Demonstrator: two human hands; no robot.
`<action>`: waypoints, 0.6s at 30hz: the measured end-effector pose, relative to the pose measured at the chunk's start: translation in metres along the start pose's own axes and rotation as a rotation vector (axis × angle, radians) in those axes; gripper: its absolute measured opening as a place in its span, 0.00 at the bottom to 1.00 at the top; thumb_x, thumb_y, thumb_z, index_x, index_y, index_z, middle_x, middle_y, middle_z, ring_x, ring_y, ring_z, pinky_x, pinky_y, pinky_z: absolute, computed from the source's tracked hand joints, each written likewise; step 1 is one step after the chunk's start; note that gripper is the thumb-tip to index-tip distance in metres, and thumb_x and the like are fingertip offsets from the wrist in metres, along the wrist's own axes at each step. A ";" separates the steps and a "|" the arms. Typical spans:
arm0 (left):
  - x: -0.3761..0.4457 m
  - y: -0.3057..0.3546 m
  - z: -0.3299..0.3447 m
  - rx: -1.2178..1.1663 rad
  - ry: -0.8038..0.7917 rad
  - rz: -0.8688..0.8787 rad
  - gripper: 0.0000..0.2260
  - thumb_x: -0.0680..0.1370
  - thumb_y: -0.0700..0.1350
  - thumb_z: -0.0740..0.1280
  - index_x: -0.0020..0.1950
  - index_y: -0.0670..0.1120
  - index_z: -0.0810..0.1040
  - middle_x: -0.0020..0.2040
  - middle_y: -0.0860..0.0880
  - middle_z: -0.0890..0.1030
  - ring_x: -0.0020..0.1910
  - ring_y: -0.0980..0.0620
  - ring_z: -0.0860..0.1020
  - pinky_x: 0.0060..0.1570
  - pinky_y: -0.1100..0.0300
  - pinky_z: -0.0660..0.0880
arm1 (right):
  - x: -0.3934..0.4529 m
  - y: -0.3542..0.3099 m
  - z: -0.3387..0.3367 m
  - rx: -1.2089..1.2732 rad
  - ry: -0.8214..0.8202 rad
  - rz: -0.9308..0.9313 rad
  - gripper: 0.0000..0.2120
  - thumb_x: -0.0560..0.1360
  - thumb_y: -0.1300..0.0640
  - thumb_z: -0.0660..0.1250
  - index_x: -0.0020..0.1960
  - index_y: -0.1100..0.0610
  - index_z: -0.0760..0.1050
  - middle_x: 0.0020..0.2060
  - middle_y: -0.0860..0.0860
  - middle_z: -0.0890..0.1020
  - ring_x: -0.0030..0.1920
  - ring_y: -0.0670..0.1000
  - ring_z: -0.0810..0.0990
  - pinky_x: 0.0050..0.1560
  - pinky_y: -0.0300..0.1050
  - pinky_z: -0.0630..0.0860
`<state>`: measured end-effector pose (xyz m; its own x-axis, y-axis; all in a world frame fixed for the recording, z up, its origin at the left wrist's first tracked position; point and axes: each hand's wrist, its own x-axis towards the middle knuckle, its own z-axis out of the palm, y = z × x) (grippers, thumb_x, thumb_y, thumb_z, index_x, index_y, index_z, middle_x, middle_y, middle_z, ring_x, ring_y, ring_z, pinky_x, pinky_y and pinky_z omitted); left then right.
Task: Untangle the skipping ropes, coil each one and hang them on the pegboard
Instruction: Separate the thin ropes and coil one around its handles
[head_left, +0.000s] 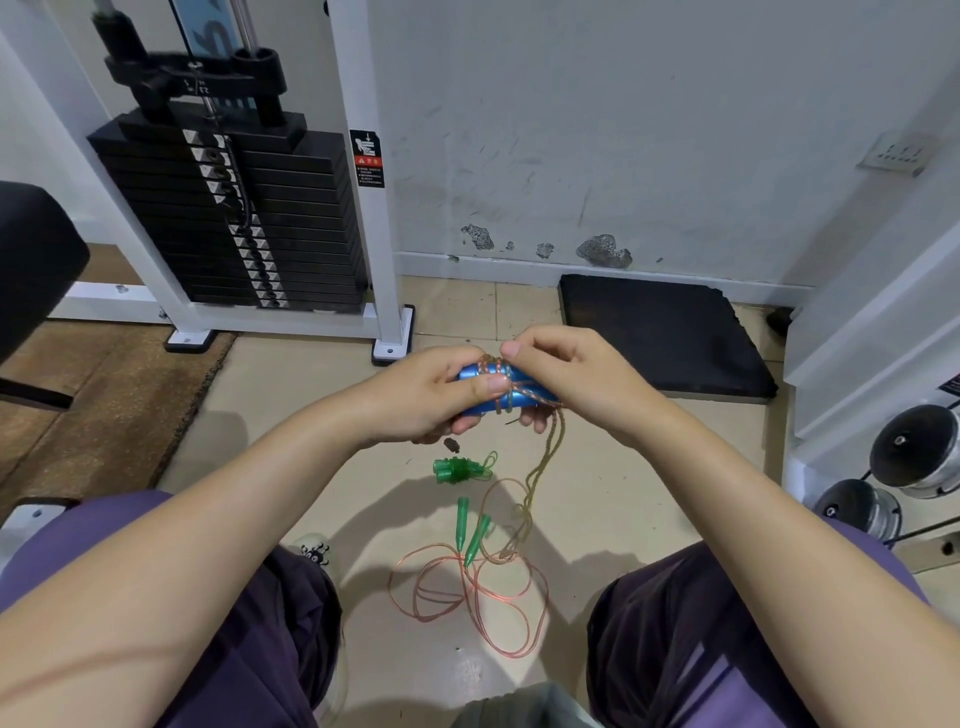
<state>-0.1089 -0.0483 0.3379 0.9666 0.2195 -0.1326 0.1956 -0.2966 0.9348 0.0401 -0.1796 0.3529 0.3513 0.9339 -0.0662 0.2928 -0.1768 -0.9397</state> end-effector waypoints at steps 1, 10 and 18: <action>0.000 0.000 -0.002 -0.038 0.010 0.001 0.12 0.81 0.54 0.62 0.47 0.45 0.71 0.29 0.49 0.72 0.23 0.53 0.63 0.24 0.63 0.60 | 0.000 0.000 -0.002 0.124 -0.038 0.041 0.16 0.80 0.51 0.64 0.49 0.66 0.76 0.35 0.59 0.82 0.32 0.57 0.80 0.31 0.47 0.79; 0.009 0.002 -0.007 -0.277 0.392 0.015 0.11 0.83 0.54 0.59 0.49 0.48 0.73 0.31 0.47 0.70 0.20 0.60 0.64 0.22 0.67 0.61 | 0.006 0.008 0.011 0.416 -0.075 0.031 0.18 0.77 0.60 0.68 0.65 0.59 0.68 0.34 0.53 0.78 0.25 0.48 0.66 0.27 0.36 0.63; 0.018 -0.008 -0.011 -0.147 0.664 0.040 0.16 0.83 0.55 0.61 0.49 0.42 0.74 0.29 0.49 0.72 0.20 0.59 0.68 0.24 0.64 0.62 | 0.000 0.006 0.037 -0.070 0.018 0.026 0.12 0.82 0.56 0.59 0.42 0.57 0.75 0.21 0.46 0.69 0.22 0.44 0.65 0.26 0.35 0.64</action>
<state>-0.0946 -0.0319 0.3315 0.6568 0.7487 0.0894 0.0919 -0.1972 0.9760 0.0087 -0.1689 0.3347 0.3757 0.9230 -0.0836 0.3447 -0.2229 -0.9119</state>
